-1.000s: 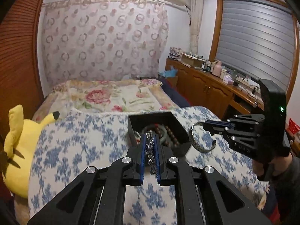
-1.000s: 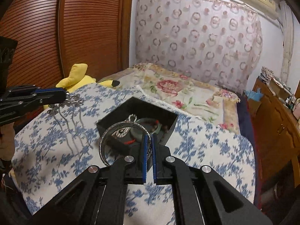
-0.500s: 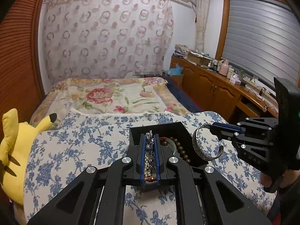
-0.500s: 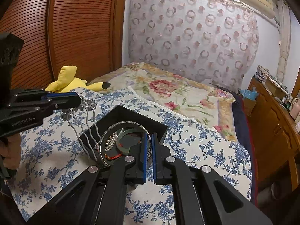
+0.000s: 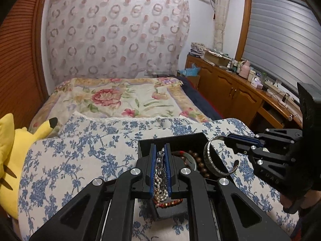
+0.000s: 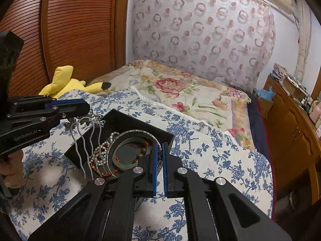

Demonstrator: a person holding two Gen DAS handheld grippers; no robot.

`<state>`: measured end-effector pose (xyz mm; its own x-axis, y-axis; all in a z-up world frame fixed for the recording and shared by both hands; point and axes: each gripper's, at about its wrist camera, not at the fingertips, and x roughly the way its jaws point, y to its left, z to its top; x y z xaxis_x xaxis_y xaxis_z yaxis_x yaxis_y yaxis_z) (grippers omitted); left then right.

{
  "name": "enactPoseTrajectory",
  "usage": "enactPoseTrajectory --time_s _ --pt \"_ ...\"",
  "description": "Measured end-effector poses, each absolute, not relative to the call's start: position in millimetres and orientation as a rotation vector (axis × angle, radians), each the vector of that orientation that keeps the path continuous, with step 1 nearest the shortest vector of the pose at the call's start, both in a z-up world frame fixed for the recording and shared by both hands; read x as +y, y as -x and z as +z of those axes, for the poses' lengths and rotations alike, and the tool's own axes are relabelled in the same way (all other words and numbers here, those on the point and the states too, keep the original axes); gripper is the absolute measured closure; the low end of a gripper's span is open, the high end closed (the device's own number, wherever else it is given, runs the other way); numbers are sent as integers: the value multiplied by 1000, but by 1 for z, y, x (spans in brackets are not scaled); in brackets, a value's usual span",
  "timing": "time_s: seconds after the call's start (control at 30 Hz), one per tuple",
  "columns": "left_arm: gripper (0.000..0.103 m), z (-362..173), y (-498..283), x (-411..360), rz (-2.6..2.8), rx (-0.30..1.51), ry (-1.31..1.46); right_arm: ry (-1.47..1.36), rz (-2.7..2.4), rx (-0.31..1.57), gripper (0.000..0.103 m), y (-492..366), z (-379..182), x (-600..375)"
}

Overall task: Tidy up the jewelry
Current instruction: 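Lower the brooch into the box with the left tool while the right tool lowers the bangle in, then open both tools to release the brooch and bangle, then withdraw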

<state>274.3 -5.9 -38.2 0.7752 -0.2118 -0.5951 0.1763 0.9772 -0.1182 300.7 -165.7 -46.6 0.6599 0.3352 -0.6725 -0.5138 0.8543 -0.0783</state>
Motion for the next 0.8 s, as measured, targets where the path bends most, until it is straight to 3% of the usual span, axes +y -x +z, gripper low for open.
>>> enactPoseTrajectory --time_s 0.33,0.4,0.47,0.8 --pt "97 -32 -282 -6 -211 647 46 262 487 725 97 -310 -58 -159" --pt "89 -32 -278 -4 -207 646 38 269 487 720 97 -312 -59 -153" --pt "73 -33 -273 -2 -202 641 35 273 491 725 97 -315 -60 -149" --pt "70 -37 -260 17 -167 648 16 286 489 745 97 -325 -71 -132"
